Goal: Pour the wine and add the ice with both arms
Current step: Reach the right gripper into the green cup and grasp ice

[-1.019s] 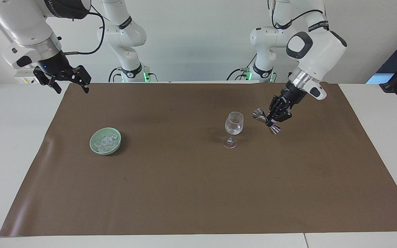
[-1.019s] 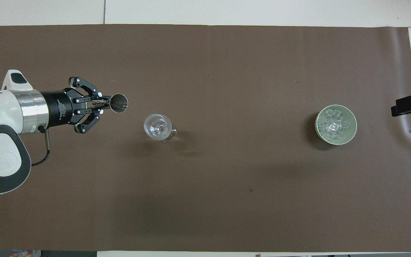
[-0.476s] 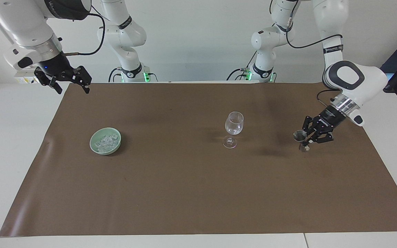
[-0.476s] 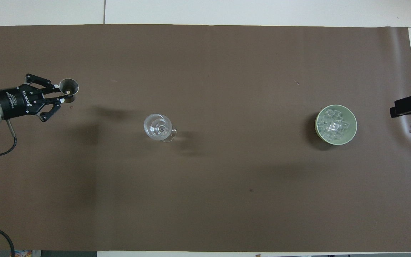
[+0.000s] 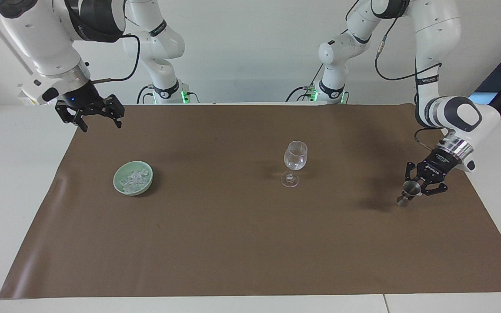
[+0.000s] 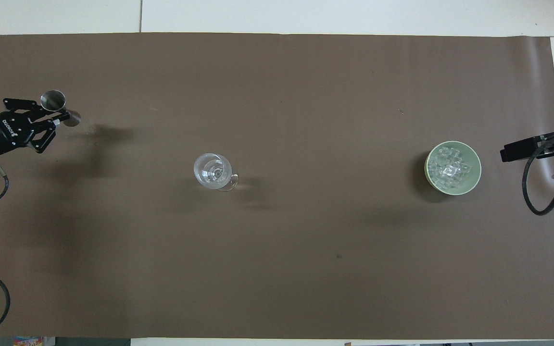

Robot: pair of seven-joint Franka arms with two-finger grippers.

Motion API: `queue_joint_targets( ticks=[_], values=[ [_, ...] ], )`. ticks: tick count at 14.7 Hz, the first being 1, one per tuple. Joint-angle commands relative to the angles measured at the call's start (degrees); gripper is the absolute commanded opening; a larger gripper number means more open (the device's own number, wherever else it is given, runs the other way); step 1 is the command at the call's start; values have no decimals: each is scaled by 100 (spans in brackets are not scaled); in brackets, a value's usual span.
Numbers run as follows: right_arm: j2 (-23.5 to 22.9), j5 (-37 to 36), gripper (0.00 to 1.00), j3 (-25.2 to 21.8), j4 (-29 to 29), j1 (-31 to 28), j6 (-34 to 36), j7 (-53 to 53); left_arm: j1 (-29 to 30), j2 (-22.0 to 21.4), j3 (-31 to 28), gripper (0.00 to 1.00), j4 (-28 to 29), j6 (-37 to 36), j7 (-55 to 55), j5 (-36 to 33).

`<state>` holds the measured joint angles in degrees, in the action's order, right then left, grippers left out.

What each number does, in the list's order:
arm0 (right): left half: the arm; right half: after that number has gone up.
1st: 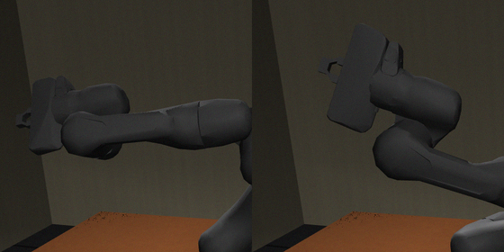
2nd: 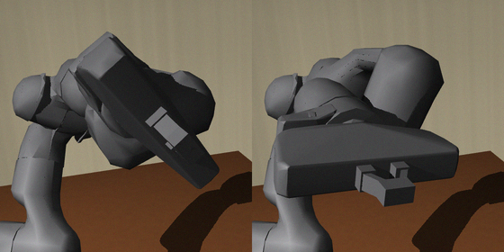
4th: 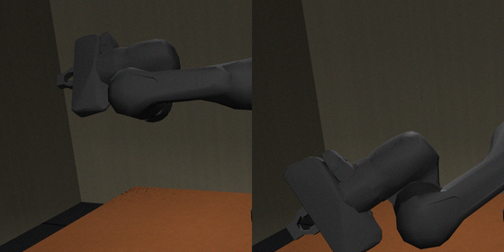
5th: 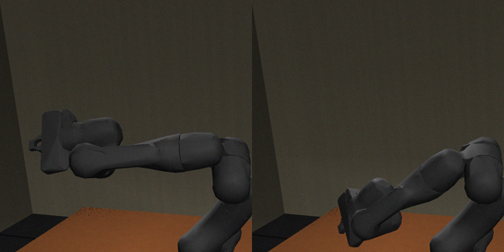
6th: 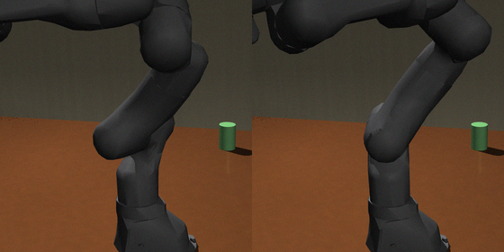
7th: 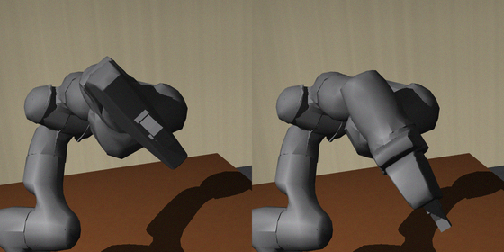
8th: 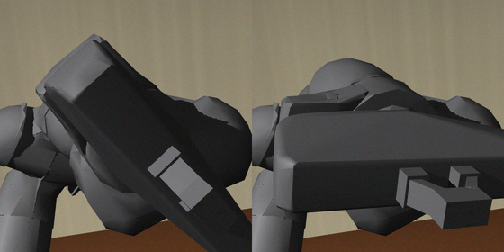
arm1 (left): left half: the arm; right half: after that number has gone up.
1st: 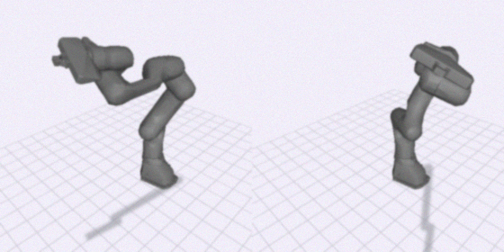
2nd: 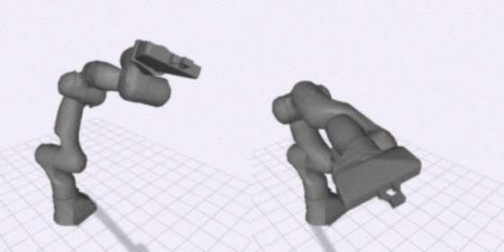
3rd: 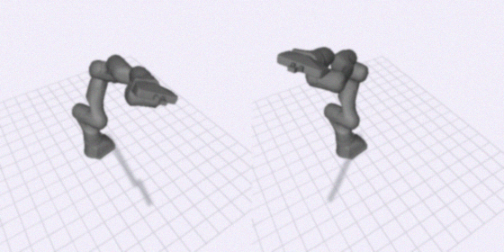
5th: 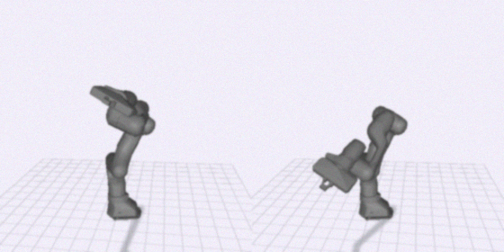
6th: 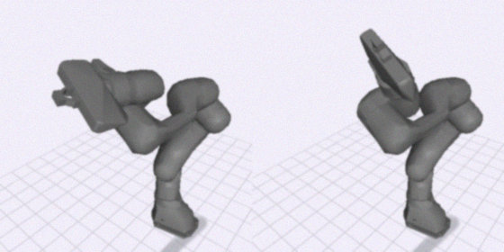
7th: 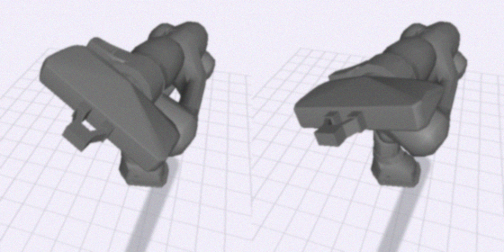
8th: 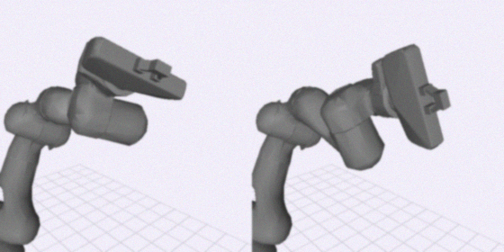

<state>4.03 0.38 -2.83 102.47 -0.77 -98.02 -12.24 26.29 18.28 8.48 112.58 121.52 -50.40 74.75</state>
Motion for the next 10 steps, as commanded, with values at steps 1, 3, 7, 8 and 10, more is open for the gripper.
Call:
queue_joint_targets(
  ticks=[1,3,7,8,10],
  values=[
    [151,85,100,11,501,-108,-392,-541,368,281,66,0,-149,-305,276,530],
    [28,85,100,11,851,-108,-795,-901,368,361,66,0,-114,-278,320,654],
    [-209,85,100,11,1607,-99,-1937,-2087,464,405,75,0,97,-269,495,1111],
    [-262,85,100,11,1774,-99,-2210,-2254,482,501,75,0,115,-278,635,1294],
    [-385,85,100,11,2082,-47,-2720,-2676,509,650,75,0,141,-269,698,1375]
  ],
)
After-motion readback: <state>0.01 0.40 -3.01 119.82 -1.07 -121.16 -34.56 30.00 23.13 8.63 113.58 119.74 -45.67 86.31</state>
